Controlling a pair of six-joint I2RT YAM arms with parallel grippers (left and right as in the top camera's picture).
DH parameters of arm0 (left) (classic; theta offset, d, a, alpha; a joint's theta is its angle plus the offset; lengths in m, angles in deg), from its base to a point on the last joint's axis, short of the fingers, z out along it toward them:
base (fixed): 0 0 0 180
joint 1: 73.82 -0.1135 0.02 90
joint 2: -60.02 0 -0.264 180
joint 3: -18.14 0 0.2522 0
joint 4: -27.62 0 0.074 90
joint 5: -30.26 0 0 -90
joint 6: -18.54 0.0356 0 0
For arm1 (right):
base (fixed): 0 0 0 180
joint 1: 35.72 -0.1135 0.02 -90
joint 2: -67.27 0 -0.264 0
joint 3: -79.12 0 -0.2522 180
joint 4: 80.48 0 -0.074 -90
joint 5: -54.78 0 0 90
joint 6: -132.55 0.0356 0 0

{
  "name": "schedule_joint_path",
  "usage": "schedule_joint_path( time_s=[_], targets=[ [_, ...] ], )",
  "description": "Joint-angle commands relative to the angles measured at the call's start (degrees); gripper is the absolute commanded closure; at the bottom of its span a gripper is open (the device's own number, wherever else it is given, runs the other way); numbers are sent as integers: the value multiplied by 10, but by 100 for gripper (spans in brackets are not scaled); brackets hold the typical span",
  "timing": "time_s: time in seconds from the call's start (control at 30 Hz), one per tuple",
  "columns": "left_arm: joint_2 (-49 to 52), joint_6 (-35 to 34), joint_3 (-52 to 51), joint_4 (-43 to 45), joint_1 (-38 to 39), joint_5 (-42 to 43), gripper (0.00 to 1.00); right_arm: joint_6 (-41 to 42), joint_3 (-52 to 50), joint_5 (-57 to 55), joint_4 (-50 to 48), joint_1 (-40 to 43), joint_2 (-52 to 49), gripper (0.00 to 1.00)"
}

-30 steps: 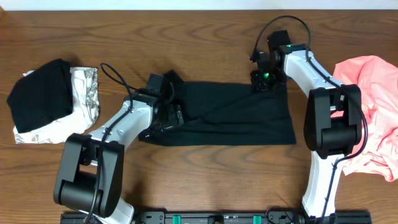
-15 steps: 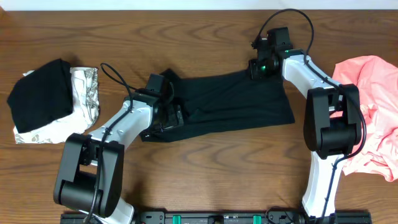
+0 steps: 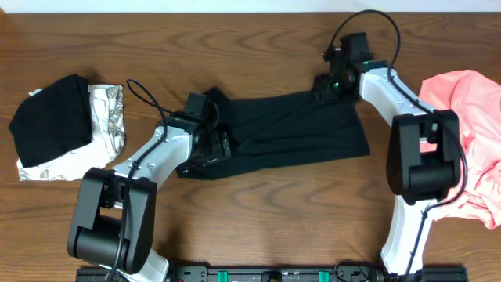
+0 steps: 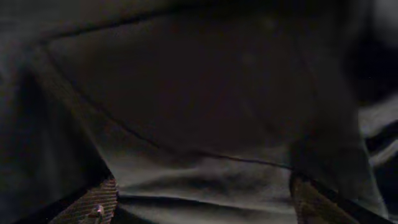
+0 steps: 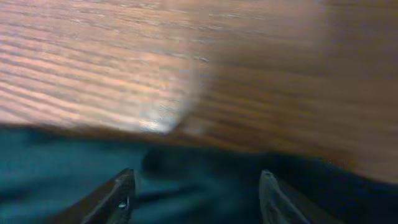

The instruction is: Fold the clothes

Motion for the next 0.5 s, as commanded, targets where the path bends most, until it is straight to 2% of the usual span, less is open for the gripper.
schedule_joint_path(
  time_s=[0.0, 0.17, 0.47],
  targets=[
    [27, -5, -28, -10, -9, -20, 9, 3, 0, -21, 19, 11, 82, 37],
    [27, -5, -28, -10, -9, -20, 9, 3, 0, -60, 99, 22, 135, 37],
    [27, -5, -28, -11, -9, -20, 9, 3, -2, -75, 205, 49, 134, 40]
  ],
)
